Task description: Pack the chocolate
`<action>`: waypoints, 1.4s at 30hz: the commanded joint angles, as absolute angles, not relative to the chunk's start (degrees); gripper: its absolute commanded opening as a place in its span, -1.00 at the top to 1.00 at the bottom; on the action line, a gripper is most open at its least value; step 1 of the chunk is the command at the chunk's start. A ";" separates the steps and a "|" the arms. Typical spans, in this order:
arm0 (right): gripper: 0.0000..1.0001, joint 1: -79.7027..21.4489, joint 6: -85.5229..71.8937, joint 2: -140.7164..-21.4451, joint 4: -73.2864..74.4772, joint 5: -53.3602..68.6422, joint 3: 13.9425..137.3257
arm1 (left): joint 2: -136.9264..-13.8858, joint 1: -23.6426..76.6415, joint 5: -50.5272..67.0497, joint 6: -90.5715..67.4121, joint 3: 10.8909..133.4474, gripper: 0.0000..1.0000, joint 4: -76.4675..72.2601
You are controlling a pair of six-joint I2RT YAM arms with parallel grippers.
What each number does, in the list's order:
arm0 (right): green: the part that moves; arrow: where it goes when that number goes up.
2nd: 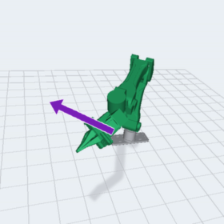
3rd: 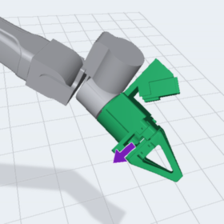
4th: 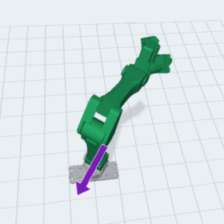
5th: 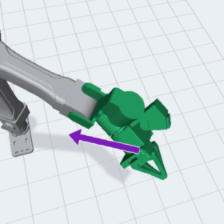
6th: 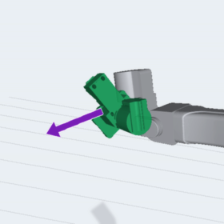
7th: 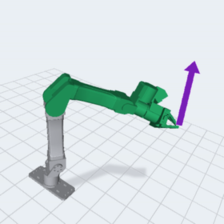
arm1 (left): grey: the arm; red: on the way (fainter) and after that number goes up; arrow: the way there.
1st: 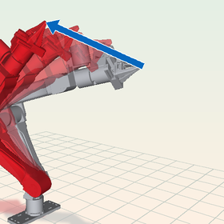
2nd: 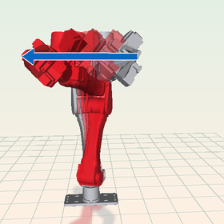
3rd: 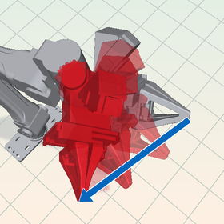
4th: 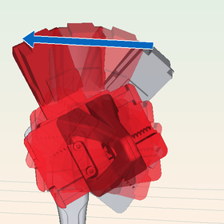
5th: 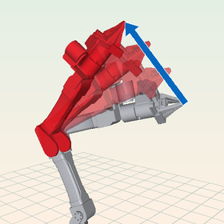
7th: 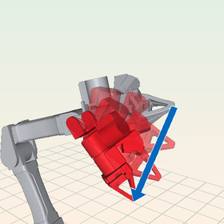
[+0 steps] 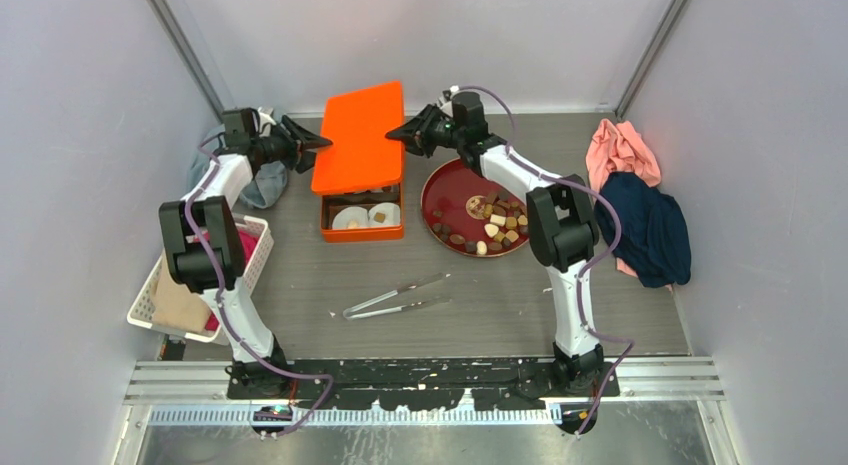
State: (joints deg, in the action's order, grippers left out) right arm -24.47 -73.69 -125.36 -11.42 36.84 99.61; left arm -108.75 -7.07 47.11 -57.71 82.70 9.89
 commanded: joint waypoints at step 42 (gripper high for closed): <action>-0.21 -27.33 -43.94 -133.35 22.22 34.29 113.19 | -108.12 -6.34 43.38 -39.62 83.66 -0.20 25.40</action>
State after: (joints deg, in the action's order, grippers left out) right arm -26.96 -47.59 -133.45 19.27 35.97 109.21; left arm -111.74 -6.70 43.55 -42.94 82.35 22.83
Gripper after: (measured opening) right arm 0.595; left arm 0.595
